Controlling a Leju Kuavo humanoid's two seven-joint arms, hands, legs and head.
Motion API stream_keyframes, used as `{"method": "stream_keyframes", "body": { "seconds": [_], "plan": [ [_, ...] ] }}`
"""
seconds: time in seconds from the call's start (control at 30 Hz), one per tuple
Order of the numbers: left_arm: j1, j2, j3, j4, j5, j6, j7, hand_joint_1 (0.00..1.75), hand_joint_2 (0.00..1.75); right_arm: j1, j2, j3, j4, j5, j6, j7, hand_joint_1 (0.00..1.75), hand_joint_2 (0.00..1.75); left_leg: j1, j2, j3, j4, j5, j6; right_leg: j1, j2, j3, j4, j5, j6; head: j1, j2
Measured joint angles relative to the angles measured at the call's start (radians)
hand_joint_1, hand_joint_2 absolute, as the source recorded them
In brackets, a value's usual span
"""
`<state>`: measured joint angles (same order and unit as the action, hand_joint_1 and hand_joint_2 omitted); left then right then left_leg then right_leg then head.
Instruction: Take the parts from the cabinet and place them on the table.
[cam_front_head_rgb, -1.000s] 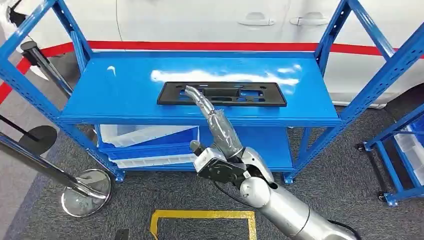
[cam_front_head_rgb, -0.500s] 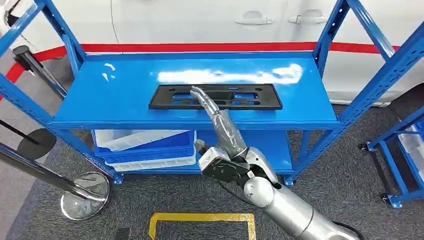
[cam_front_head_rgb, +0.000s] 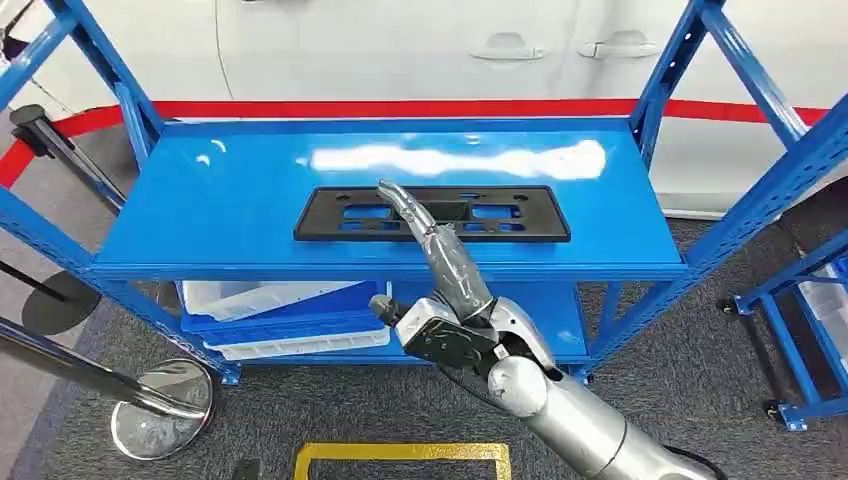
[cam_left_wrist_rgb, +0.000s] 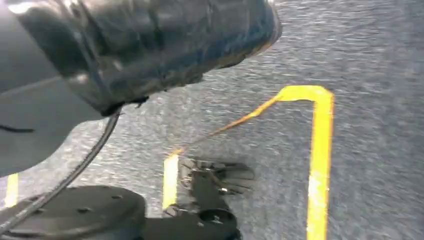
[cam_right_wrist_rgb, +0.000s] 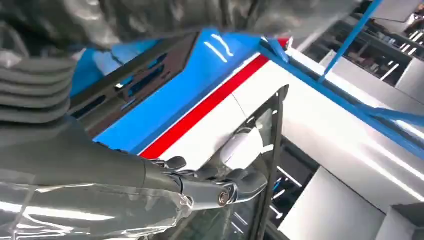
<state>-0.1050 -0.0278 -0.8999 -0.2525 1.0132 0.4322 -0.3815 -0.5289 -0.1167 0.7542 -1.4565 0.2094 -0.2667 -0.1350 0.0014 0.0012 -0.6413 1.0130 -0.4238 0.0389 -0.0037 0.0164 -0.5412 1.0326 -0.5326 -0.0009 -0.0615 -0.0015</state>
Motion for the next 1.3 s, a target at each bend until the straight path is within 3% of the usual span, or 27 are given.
{"method": "stream_keyframes", "body": {
  "seconds": [0.1,0.13,0.17,0.2,0.27,0.3,0.33,0.37,0.4,0.43,0.5,0.57,0.6,0.67,0.7,0.73,0.77,0.8,0.87,0.9,1.0,1.07,1.1,1.13,1.23,1.27,1.3],
  "plan": [
    [-0.002,0.0,0.0,0.0,-0.006,0.0,0.0,0.0,0.0,-0.005,0.0,-0.004,0.001,0.002,0.0,0.0,0.0,0.0,-0.001,0.002,0.027,-0.02,-0.005,0.002,-0.002,-0.007,-0.046,0.1,-0.04,0.011,0.009,0.0],
    [-0.006,0.0,0.0,0.001,-0.006,-0.001,0.0,0.0,0.0,-0.003,-0.001,-0.004,0.001,0.002,0.0,0.0,0.0,0.0,-0.001,0.002,0.034,-0.019,-0.013,0.008,-0.006,-0.007,-0.108,0.203,-0.072,0.012,0.008,0.0],
    [-0.007,0.0,0.0,0.001,-0.006,-0.002,0.0,0.0,0.0,0.002,-0.002,-0.004,0.002,0.002,0.001,0.0,0.0,0.0,-0.001,0.002,0.04,-0.018,-0.02,0.007,-0.007,-0.007,-0.148,0.259,-0.082,0.014,0.008,0.0],
    [-0.005,0.0,0.0,0.001,-0.007,-0.004,0.0,0.0,0.0,0.008,-0.005,-0.005,0.003,0.002,0.002,0.0,0.0,0.0,0.0,0.002,0.05,-0.017,-0.028,0.007,-0.008,-0.007,-0.171,0.276,-0.063,0.017,0.008,0.0],
    [0.001,-0.002,0.0,0.001,-0.008,-0.005,0.0,0.0,0.0,0.011,-0.007,-0.004,0.006,0.002,0.003,0.0,0.0,0.0,0.003,0.001,0.072,-0.01,-0.046,0.002,-0.014,-0.008,-0.151,0.187,0.03,0.024,0.008,0.0],
    [0.003,-0.003,0.0,0.001,-0.008,-0.006,0.0,0.0,0.0,0.009,-0.008,-0.004,0.006,0.002,0.004,0.0,0.0,0.0,0.006,0.001,0.083,-0.001,-0.058,-0.004,-0.019,-0.009,-0.121,0.1,0.093,0.028,0.008,0.0],
    [0.002,-0.003,0.0,0.001,-0.008,-0.007,0.0,0.0,0.0,0.009,-0.008,-0.004,0.007,0.002,0.008,0.0,0.0,0.0,0.006,0.001,0.081,0.006,-0.072,-0.012,-0.019,-0.009,-0.102,0.063,0.099,0.029,0.008,0.0],
    [-0.004,-0.001,-0.001,0.002,-0.008,-0.007,0.0,0.0,0.0,0.008,-0.008,-0.004,0.008,0.002,0.011,0.0,0.0,0.0,0.0,-0.003,0.08,0.017,-0.076,-0.019,-0.013,-0.008,-0.103,0.054,0.093,0.026,0.012,0.0],
    [-0.006,-0.001,-0.001,0.002,-0.008,-0.007,0.0,0.0,0.0,0.004,-0.008,-0.004,0.006,0.002,0.015,0.001,0.0,0.0,0.0,-0.004,0.065,0.023,-0.075,-0.025,-0.014,-0.008,-0.094,0.035,0.075,0.01,0.013,0.0],
    [-0.007,-0.001,-0.001,0.002,-0.008,-0.007,0.0,0.0,0.0,0.007,-0.009,-0.004,0.006,0.0,0.014,0.0,0.0,1.75,0.0,-0.004,0.061,0.023,-0.072,-0.03,-0.013,-0.005,-0.103,0.037,0.079,0.004,0.005,0.0],
    [-0.004,-0.001,-0.001,0.002,-0.01,-0.003,0.0,0.0,0.0,0.009,-0.009,-0.004,0.006,0.0,0.014,0.0,0.0,1.75,0.003,-0.003,0.061,0.019,-0.071,-0.034,-0.01,-0.001,-0.105,0.038,0.079,0.0,0.005,0.0],
    [-0.003,0.0,-0.001,0.002,-0.017,0.0,-0.008,0.0,0.0,0.007,-0.009,-0.005,0.006,0.0,0.014,-0.002,0.0,1.75,0.005,-0.002,0.052,0.05,-0.091,-0.045,-0.018,-0.002,-0.09,0.034,0.074,-0.011,0.001,0.0],
    [-0.004,0.0,-0.002,0.002,-0.019,-0.001,-0.013,0.0,0.0,0.007,-0.009,-0.005,0.006,0.0,0.014,-0.002,0.0,1.75,0.006,-0.001,0.027,0.102,-0.114,-0.05,-0.018,-0.005,-0.086,0.033,0.07,-0.016,-0.003,0.0],
    [-0.005,0.0,-0.005,0.002,-0.026,-0.002,-0.018,0.0,0.0,0.008,-0.009,-0.005,0.006,0.003,0.013,-0.003,0.0,1.75,0.009,-0.001,-0.054,0.245,-0.167,-0.054,-0.015,-0.007,-0.081,0.033,0.067,-0.022,-0.003,0.0],
    [-0.005,0.0,-0.006,0.002,-0.026,-0.004,-0.018,0.0,0.0,0.008,-0.009,-0.005,0.008,0.011,0.011,-0.003,0.0,1.75,0.008,-0.001,-0.094,0.31,-0.183,-0.054,-0.013,-0.007,-0.081,0.034,0.065,-0.023,-0.002,0.0],
    [-0.004,0.0,-0.006,0.002,-0.026,-0.006,-0.018,0.0,0.0,0.008,-0.009,-0.005,0.009,0.025,0.006,0.0,0.0,1.75,0.008,-0.001,-0.118,0.338,-0.178,-0.053,-0.011,-0.006,-0.079,0.034,0.064,-0.025,-0.003,0.0],
    [-0.002,0.0,-0.006,0.003,-0.026,-0.008,-0.015,0.0,0.0,0.009,-0.009,-0.005,0.009,0.048,-0.003,0.005,0.0,1.75,0.008,-0.001,-0.116,0.31,-0.141,-0.046,-0.007,-0.003,-0.075,0.034,0.063,-0.027,-0.003,0.0],
    [0.0,0.0,-0.006,0.003,-0.026,-0.012,-0.011,0.0,0.0,0.009,-0.009,-0.004,0.009,0.074,-0.014,0.015,0.0,1.75,0.007,-0.002,-0.093,0.25,-0.099,-0.039,-0.004,0.0,-0.071,0.034,0.061,-0.028,-0.003,0.0],
    [-0.003,0.001,-0.006,0.003,-0.026,-0.015,0.005,0.0,0.0,0.009,-0.008,-0.004,0.01,0.167,-0.038,0.055,0.0,1.75,-0.001,-0.003,-0.017,0.079,-0.012,-0.02,0.0,0.002,-0.064,0.033,0.058,-0.027,-0.003,0.0],
    [-0.007,0.002,-0.006,0.003,-0.026,-0.016,0.013,0.0,0.0,0.009,-0.008,-0.004,0.013,0.206,-0.047,0.071,0.0,1.75,-0.005,-0.004,-0.001,0.048,-0.03,-0.01,0.001,0.001,-0.064,0.029,0.057,-0.025,-0.001,0.0],
    [-0.007,0.002,-0.008,0.003,-0.031,-0.023,0.031,0.0,0.0,0.006,-0.005,0.005,0.035,0.306,-0.062,0.108,0.0,1.75,-0.011,-0.008,0.005,0.029,-0.025,-0.011,0.0,-0.001,-0.063,0.02,0.06,-0.009,-0.001,0.0],
    [-0.004,-0.001,-0.01,0.002,-0.04,-0.026,0.037,0.0,0.0,-0.002,0.002,0.017,0.057,0.364,-0.068,0.127,0.0,1.75,-0.001,-0.007,0.014,0.012,-0.016,-0.003,0.009,-0.001,-0.058,0.011,0.062,0.003,0.0,0.0],
    [-0.005,-0.002,-0.013,0.003,-0.045,-0.028,0.038,0.0,0.0,-0.011,0.003,0.024,0.074,0.392,-0.074,0.133,0.0,1.75,0.002,-0.007,0.022,-0.002,-0.01,0.0,0.004,-0.004,-0.068,0.033,0.043,0.005,-0.001,0.0],
    [-0.006,-0.002,-0.016,0.003,-0.05,-0.029,0.039,0.0,0.0,-0.024,0.006,0.031,0.093,0.416,-0.076,0.136,0.0,1.75,0.004,-0.005,0.023,-0.006,-0.009,0.005,0.002,-0.007,-0.091,0.086,0.007,0.006,0.007,0.0],
    [-0.01,0.0,-0.019,0.003,-0.055,-0.034,0.043,0.0,0.0,-0.044,0.013,0.048,0.142,0.475,-0.077,0.145,0.0,1.75,0.004,-0.005,0.023,-0.005,-0.008,0.006,-0.002,-0.007,-0.186,0.289,-0.083,0.013,0.005,0.0],
    [-0.009,0.0,-0.024,0.003,-0.059,-0.035,0.045,0.0,0.0,-0.049,0.018,0.055,0.164,0.496,-0.075,0.148,0.0,1.75,0.004,-0.006,0.023,-0.004,-0.009,0.007,-0.002,-0.007,-0.209,0.332,-0.088,0.014,0.007,0.0],
    [-0.007,-0.001,-0.027,0.003,-0.062,-0.037,0.047,0.0,0.0,-0.06,0.027,0.067,0.184,0.51,-0.073,0.152,0.0,1.75,0.004,-0.006,0.023,-0.003,-0.01,0.006,-0.003,-0.008,-0.202,0.312,-0.062,0.015,0.006,0.0]
  ]
}}
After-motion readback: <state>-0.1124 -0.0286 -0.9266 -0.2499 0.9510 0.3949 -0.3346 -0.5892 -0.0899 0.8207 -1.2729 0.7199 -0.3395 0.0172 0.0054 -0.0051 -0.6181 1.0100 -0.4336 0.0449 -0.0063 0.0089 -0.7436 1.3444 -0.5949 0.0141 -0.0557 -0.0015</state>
